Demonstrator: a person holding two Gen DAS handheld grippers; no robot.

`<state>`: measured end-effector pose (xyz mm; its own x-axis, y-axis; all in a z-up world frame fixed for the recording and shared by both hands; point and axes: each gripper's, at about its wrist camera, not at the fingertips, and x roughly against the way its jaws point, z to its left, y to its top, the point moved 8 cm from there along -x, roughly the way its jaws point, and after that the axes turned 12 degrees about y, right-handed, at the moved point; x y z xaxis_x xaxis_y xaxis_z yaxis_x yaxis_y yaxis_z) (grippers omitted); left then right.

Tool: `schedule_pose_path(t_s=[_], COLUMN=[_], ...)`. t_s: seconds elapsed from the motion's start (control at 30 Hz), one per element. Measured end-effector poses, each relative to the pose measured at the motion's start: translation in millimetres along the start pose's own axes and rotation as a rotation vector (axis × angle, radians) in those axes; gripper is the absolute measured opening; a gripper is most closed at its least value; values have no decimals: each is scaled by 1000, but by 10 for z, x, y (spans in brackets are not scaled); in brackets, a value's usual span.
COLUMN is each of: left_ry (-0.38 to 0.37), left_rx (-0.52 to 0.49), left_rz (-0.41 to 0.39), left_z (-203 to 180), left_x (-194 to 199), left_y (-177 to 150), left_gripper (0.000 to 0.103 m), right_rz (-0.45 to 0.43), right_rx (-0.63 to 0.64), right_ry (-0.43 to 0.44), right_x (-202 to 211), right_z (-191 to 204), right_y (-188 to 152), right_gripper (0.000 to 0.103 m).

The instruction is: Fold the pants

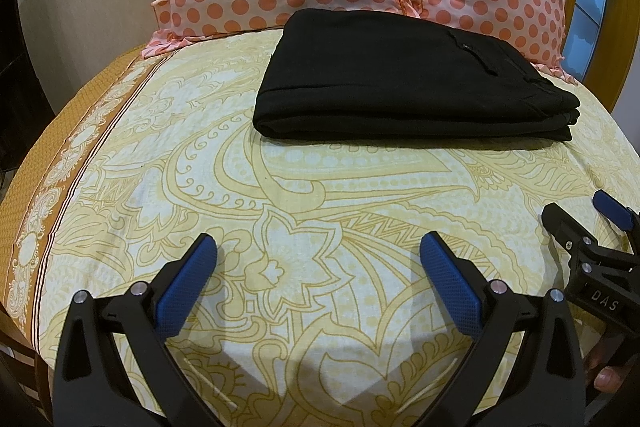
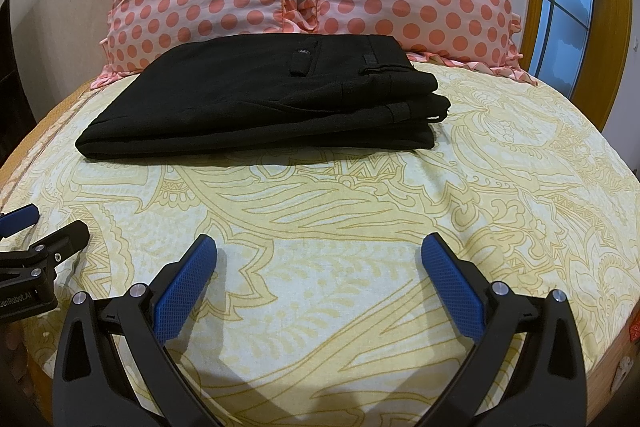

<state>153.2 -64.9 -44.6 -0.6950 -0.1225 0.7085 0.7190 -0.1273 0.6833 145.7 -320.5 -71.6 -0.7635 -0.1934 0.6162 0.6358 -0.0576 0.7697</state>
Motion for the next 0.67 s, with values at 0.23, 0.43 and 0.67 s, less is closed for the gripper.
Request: schedule_pose_path(t_s=[0.23, 0.43, 0.67], left_ry=[4, 2, -6], left_rx=[0, -2, -7], left_rz=[4, -1, -21], left_z=[-4, 1, 0], left_x=[1, 5, 24], left_y=[-8, -6, -10], left_gripper=[101, 101, 101], right_rz=[0, 0, 0], right_rx=[0, -1, -1], right_ry=[0, -1, -1], right_x=[1, 0, -1], right_z=[1, 2, 2], right_y=[0, -1, -1], right_gripper=[102, 102, 102])
